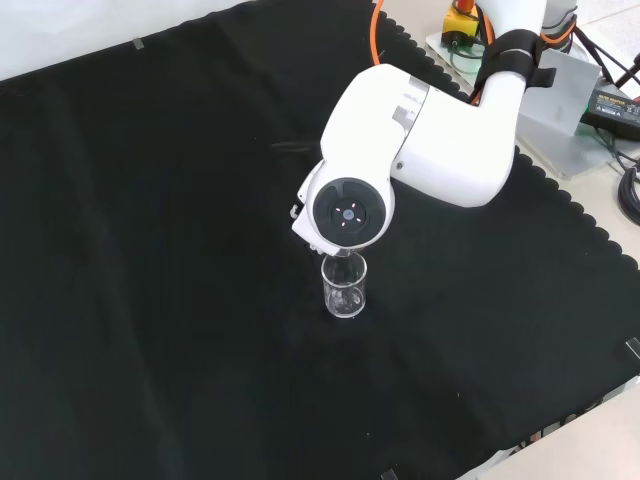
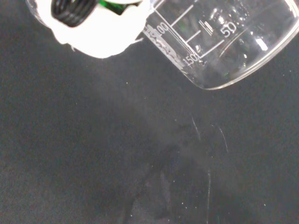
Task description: Pour the water from the handheld beaker into the one on the table.
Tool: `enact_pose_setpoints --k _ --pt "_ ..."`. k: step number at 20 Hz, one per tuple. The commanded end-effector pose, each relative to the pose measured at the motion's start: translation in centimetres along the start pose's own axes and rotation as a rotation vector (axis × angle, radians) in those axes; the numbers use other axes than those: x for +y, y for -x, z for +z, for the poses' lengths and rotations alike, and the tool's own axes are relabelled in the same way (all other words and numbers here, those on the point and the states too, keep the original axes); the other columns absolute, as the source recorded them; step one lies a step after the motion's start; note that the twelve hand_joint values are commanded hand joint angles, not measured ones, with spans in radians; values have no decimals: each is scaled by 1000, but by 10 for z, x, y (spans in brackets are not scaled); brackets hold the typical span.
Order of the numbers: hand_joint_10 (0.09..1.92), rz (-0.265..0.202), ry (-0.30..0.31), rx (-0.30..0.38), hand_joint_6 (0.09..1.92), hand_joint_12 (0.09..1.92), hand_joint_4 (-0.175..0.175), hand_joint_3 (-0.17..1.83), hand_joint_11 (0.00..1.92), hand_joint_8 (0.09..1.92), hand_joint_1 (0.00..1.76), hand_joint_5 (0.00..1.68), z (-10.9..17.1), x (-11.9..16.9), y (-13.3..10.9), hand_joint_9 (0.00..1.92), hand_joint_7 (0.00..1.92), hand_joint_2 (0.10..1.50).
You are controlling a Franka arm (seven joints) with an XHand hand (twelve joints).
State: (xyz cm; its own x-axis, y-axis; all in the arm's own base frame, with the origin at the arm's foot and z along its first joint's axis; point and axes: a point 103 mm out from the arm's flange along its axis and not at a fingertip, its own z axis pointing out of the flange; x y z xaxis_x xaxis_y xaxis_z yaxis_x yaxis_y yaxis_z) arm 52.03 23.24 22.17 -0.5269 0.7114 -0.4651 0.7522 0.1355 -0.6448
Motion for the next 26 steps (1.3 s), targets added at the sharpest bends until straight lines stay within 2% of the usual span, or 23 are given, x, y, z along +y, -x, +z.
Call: enact_pose_setpoints --k 1,8,26 --pt "1129 -1 5 1 986 1014 -175 -175 1060 973 1273 1018 -2 -1 1 1399 1073 1159" --pt "1129 8 -9 -10 986 1014 -175 -175 1061 974 1273 1018 -5 0 0 1399 1072 1159" --pt "1128 10 10 -9 987 1012 -175 -175 1061 974 1273 1018 -9 -3 -1 1398 1072 1160"
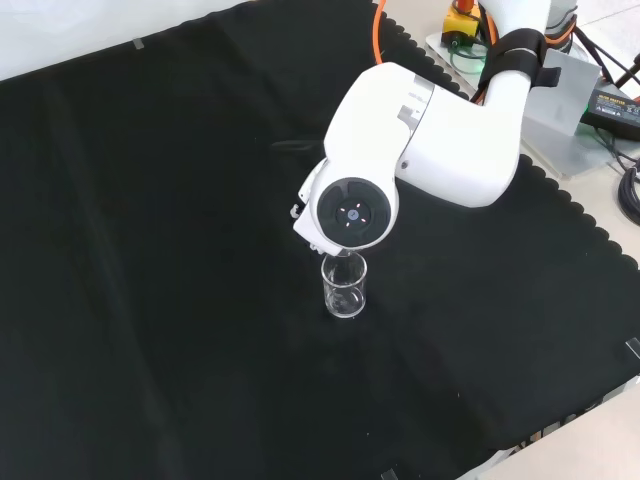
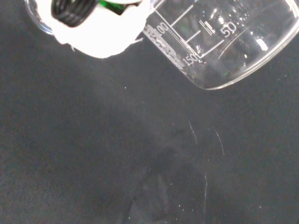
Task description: Pour the water from the handheld beaker into the one on the table.
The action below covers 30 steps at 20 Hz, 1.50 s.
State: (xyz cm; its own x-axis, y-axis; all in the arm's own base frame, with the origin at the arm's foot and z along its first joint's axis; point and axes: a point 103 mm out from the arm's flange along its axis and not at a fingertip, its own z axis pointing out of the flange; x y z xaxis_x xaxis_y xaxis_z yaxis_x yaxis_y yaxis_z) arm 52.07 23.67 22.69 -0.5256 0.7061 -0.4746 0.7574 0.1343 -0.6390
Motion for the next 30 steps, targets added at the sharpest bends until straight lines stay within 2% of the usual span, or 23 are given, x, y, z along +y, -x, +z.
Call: enact_pose_setpoints --k 1,9,11,17,27,30 --pt "1128 3 5 0 987 1012 -175 -175 1061 975 1273 1018 -3 0 -1 1398 1072 1160" --pt "1128 -2 34 18 988 1012 -175 -175 1061 975 1273 1017 -4 -1 -1 1397 1071 1160" --pt "1128 -13 45 50 988 1012 -175 -175 1062 975 1273 1017 -4 -2 -1 1397 1071 1160" --pt "1128 -30 124 112 988 1012 -175 -175 1065 975 1273 1017 -5 -6 5 1397 1071 1160" --pt "1128 -83 234 369 988 1011 -175 -175 1067 976 1273 1017 18 -3 33 1399 1071 1160" --pt "1128 -84 302 423 988 1011 -175 -175 1066 976 1273 1017 19 -4 37 1399 1071 1160"
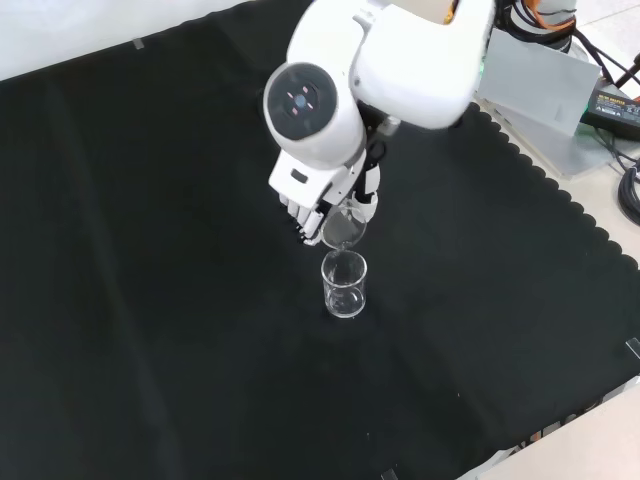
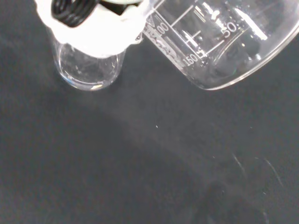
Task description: Pour the water from the handheld beaker into the one on the table.
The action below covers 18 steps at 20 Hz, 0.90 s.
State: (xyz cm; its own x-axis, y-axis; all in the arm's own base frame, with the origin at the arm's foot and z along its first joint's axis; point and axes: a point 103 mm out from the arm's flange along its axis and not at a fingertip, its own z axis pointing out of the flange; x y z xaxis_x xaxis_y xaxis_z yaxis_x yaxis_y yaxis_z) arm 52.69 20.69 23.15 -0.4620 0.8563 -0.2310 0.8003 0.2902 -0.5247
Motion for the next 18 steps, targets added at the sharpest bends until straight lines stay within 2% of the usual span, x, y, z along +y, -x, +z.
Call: enact_pose_setpoints --k 1,5,7,10,16,18 --pt "1128 -26 145 153 989 1010 -175 -175 1066 976 1273 1017 0 -4 12 1399 1071 1160" --pt "1127 -18 251 226 989 1010 -175 -175 1066 976 1273 1017 7 -4 22 1399 1071 1160" --pt "1127 -14 271 242 989 1010 -175 -175 1066 976 1273 1017 10 -3 26 1399 1071 1160" --pt "1127 -11 306 303 989 1009 -175 -175 1066 976 1273 1016 22 -1 36 1399 1071 1160" --pt "1126 -27 354 379 989 1008 -175 -175 1066 976 1273 1016 44 7 54 1397 1071 1160" --pt "1126 -40 386 412 989 1008 -175 -175 1065 977 1273 1016 52 10 61 1397 1070 1160"
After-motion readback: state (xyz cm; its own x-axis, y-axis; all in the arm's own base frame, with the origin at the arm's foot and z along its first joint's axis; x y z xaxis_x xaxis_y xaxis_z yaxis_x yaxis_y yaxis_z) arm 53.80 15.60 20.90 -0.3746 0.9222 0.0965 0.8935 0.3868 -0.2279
